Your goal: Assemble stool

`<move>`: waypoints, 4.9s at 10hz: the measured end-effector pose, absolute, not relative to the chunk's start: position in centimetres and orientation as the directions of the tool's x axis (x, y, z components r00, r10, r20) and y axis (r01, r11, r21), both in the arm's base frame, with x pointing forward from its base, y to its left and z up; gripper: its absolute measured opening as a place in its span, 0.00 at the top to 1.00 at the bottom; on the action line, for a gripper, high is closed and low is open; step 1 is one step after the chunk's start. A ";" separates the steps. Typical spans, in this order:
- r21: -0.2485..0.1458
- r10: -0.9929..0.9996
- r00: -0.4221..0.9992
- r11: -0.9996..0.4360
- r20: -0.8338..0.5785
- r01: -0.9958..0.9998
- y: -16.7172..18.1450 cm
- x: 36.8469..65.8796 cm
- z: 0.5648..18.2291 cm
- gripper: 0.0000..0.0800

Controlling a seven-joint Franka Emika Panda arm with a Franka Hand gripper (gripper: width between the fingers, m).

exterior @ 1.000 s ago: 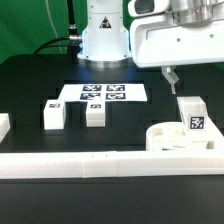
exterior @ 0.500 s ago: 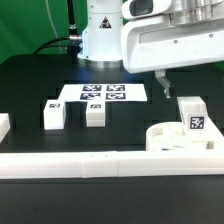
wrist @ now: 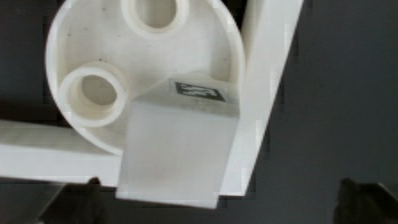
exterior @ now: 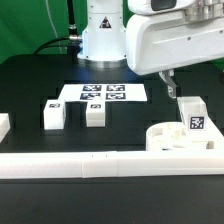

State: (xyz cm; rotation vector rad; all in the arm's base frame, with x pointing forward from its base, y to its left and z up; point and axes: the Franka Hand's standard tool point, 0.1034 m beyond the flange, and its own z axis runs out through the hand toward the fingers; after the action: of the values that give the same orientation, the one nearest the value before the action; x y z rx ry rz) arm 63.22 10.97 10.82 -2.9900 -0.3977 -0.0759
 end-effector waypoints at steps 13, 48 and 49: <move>0.012 0.949 0.302 -0.304 0.085 0.952 10.8 63.1 9.0 0.19; -0.126 -0.550 0.834 -0.831 0.044 -0.541 11.0 62.7 8.6 0.58; -0.132 -0.602 0.798 -0.793 0.029 -0.594 11.1 62.5 8.5 0.58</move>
Offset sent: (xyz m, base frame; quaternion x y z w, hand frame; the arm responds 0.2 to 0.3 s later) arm 0.0000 0.0000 0.0000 0.0000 0.0000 -0.1296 0.9916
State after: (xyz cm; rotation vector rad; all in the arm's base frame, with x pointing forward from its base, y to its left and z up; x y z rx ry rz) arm 62.55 11.06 8.54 -2.8673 0.9577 -0.1060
